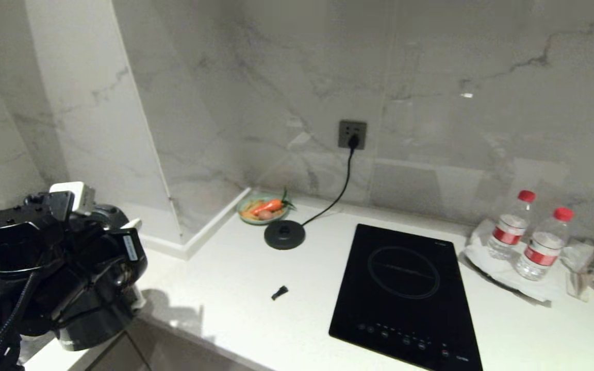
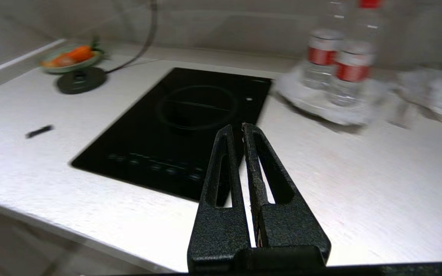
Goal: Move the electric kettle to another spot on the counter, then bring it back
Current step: Place it on the power base
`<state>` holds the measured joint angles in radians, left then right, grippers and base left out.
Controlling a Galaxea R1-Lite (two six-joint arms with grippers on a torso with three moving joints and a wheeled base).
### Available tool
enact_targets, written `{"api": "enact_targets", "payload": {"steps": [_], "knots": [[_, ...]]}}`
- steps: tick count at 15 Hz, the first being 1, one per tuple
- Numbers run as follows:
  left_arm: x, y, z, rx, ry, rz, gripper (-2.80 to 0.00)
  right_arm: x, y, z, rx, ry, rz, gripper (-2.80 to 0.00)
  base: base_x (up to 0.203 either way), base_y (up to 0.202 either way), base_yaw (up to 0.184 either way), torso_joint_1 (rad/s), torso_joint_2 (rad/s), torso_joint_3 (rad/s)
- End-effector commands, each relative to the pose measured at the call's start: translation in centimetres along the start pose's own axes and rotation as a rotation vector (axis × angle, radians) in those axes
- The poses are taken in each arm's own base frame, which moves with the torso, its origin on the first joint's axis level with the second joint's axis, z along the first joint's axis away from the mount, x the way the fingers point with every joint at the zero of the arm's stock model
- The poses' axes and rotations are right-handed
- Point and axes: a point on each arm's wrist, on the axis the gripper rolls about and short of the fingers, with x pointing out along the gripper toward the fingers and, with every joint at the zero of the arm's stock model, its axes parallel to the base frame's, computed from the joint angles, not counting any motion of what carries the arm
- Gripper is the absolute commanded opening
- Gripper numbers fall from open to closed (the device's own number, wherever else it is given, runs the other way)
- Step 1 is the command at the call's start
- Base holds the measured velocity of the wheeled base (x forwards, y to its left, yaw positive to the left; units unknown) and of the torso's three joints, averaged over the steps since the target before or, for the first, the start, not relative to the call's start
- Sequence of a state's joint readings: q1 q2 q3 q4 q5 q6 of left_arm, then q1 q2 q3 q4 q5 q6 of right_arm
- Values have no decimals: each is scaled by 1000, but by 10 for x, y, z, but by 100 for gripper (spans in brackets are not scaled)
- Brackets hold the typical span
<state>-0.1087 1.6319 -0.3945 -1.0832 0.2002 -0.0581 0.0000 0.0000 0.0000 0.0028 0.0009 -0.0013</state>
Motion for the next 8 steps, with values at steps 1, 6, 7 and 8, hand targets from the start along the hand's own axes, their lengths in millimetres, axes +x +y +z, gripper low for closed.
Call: {"api": "enact_targets", "payload": {"steps": [1, 6, 7, 8], "knots": [[-2, -2, 1, 0, -7, -9, -280, 0, 0, 0, 0, 0, 1, -280, 6, 6, -180, 4, 12, 2], [-3, -4, 0, 1, -5, -16, -280, 0, 0, 0, 0, 0, 1, -280, 5, 7, -177, 0, 7, 1], [-3, -4, 0, 0, -5, -18, -280, 0, 0, 0, 0, 0, 1, -280, 2, 8, -172, 2, 4, 5], [-3, -4, 0, 0, -5, -18, -280, 0, 0, 0, 0, 1, 1, -280, 6, 0, -151, -3, 9, 4]]}}
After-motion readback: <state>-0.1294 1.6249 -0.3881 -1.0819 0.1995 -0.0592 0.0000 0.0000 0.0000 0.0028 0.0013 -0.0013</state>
